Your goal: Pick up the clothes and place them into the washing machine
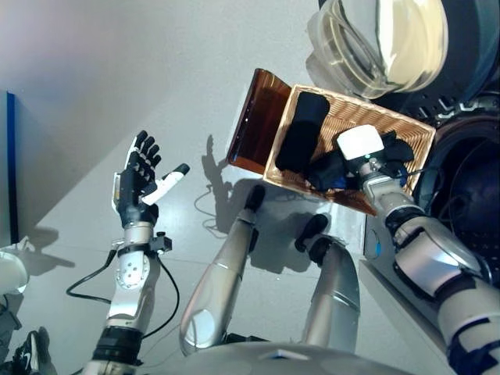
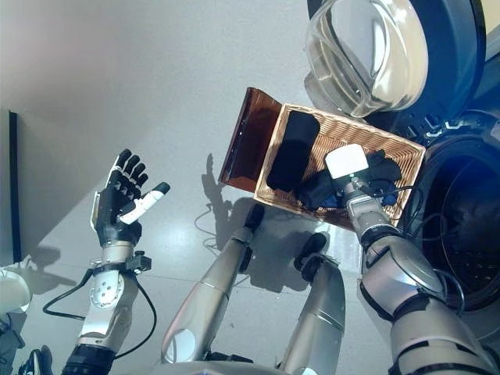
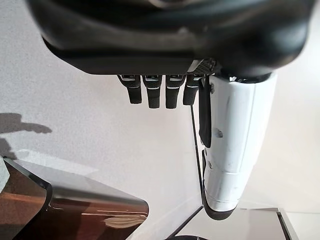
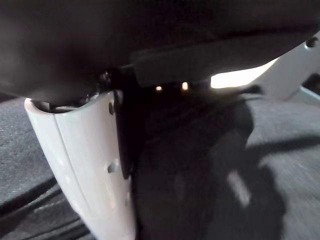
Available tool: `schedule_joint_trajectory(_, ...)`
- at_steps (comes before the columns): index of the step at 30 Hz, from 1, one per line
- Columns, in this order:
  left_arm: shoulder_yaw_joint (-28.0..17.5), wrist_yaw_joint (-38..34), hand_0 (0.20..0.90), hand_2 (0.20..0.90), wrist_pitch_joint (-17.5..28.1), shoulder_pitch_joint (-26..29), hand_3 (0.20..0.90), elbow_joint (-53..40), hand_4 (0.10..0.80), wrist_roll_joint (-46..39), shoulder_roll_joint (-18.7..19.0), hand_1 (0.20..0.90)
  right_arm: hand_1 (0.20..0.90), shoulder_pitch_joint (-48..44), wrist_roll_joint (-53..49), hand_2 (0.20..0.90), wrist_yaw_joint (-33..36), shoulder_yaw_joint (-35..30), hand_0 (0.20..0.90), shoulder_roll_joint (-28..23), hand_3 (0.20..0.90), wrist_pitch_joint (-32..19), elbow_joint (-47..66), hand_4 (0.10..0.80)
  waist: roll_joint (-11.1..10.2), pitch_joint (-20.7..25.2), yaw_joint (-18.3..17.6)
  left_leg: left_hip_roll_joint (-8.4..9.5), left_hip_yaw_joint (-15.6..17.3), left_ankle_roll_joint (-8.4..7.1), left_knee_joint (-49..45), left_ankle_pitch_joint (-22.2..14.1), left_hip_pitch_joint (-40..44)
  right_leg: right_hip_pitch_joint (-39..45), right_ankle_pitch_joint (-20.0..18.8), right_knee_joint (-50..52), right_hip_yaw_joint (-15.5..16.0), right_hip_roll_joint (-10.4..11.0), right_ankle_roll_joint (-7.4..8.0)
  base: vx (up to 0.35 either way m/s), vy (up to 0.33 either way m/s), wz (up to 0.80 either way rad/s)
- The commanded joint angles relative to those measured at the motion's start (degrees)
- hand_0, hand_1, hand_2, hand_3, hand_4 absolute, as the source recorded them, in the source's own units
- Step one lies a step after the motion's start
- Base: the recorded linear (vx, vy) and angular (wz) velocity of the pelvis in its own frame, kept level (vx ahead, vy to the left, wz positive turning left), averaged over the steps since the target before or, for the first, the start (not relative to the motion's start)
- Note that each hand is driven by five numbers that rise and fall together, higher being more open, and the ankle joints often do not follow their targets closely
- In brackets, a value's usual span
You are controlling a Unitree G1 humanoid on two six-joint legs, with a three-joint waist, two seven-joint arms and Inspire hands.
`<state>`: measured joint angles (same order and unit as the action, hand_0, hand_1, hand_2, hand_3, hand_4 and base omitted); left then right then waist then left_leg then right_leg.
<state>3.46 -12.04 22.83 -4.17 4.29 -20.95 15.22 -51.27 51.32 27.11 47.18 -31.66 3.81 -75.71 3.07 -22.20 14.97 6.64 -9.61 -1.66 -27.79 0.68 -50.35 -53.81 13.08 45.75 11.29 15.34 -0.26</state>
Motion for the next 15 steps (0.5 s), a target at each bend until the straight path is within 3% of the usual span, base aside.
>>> schedule_joint_trajectory(1,-2.88,-0.81,0.900,0.900,6.87,-1.08,0.900,-7.76,0.800,0.81,2.16,0.900,0.200,-0.47,0.86,0.200,0.69,1.78,0.200,-3.35,0.200,2.21,-0.91,0.300,3.84,2.60,-0.78,0.68,1.76,-0.12,2.57,-1.32,-1.21,4.20,0.66,-2.90,-1.92,-2.97,0.04,0.000,0.000,0.00)
schedule_joint_trajectory(15,-2.99,-0.34,0.900,0.900,6.71,-0.72,0.900,-5.48,0.800,0.42,3.01,0.900,0.200,-1.40,-2.30,0.200,2.39,-1.76,0.200,-5.83,0.200,2.22,1.74,0.300,3.48,4.50,-1.61,-0.08,2.61,0.07,8.35,-0.08,6.17,11.19,-1.63,-9.21,-2.01,-3.41,0.94,0.014,0.006,-0.08)
